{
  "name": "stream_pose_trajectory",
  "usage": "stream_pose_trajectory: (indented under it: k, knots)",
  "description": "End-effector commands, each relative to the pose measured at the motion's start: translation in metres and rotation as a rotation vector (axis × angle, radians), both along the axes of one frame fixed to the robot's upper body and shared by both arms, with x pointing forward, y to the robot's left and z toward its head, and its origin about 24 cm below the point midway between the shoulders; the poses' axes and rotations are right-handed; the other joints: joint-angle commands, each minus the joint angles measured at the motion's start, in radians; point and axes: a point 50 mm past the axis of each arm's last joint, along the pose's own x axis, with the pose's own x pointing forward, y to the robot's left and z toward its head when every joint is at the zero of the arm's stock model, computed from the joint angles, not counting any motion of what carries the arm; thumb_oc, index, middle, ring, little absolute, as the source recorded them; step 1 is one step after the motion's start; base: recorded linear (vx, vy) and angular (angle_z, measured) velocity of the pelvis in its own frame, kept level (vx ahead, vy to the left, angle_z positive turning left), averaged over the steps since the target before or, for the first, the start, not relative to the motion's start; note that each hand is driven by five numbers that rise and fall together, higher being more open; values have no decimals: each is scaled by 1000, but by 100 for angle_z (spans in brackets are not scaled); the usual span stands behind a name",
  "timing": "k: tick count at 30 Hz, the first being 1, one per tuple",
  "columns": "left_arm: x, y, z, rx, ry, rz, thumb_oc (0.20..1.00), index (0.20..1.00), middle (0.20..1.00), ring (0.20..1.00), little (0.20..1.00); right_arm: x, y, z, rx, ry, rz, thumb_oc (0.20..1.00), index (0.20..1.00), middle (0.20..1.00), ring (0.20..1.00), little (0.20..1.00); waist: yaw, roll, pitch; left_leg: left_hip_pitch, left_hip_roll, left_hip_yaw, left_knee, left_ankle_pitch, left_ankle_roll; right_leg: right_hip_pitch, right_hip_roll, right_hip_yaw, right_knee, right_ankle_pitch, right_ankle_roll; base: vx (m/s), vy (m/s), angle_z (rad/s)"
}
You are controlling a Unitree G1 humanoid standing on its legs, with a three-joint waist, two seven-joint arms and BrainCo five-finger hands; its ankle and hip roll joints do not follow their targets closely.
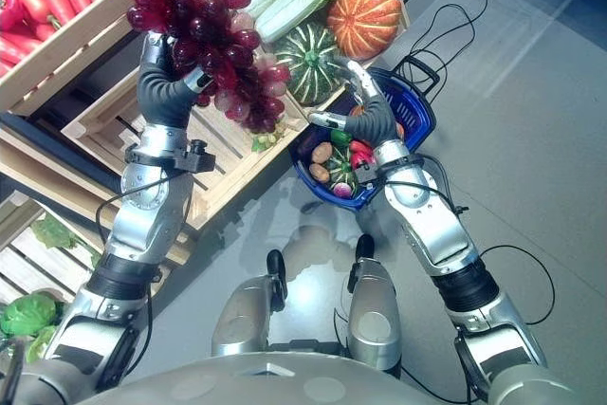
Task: Pick up fruits and vegetables into the basket
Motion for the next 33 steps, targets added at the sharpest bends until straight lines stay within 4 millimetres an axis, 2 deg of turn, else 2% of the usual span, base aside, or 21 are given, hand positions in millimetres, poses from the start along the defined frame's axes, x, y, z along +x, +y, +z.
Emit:
stream_pose_trajectory:
  k: [1,6,8,12,26,33]
  knots:
    - [-26,-6,31,-42,-213,-34,200,200,200,200,200,-24,27,32,140,-155,206,1000,1000,1000,1000,1000,-10,-24,-43,14,19,53,39,-76,22,112,-88,-7,-44,-58,119,0,0,0]
    - [-21,-14,29,-11,-178,-21,200,200,200,200,200,-32,49,40,111,-199,327,1000,1000,1000,1000,1000,3,-25,-34,14,17,50,43,-76,22,117,-91,-11,-44,-58,121,0,0,0]
    - [-19,-19,29,9,-171,-9,200,200,200,200,200,-30,59,41,90,-203,327,1000,1000,1000,1000,1000,12,-26,-30,11,16,47,50,-76,23,119,-93,-14,-41,-59,119,6,-30,6]
    - [-16,-24,29,35,-167,28,200,200,200,200,200,-24,65,41,90,-197,270,1000,1000,1000,1000,1000,23,-28,-25,11,15,43,53,-77,23,124,-94,-18,-42,-60,118,5,-17,4]
    - [-23,-43,44,103,-320,125,200,200,200,200,200,-14,62,36,188,-175,131,1000,1000,1000,1000,1000,14,-34,-17,13,17,47,53,-82,22,123,-92,-13,-44,-59,119,0,-1,0]
    - [-29,-46,45,123,-408,220,200,200,200,200,200,-8,52,28,136,-185,-27,1000,1000,1000,1000,1000,7,-38,-16,15,19,53,54,-84,23,121,-92,-8,-42,-59,120,2,2,0]
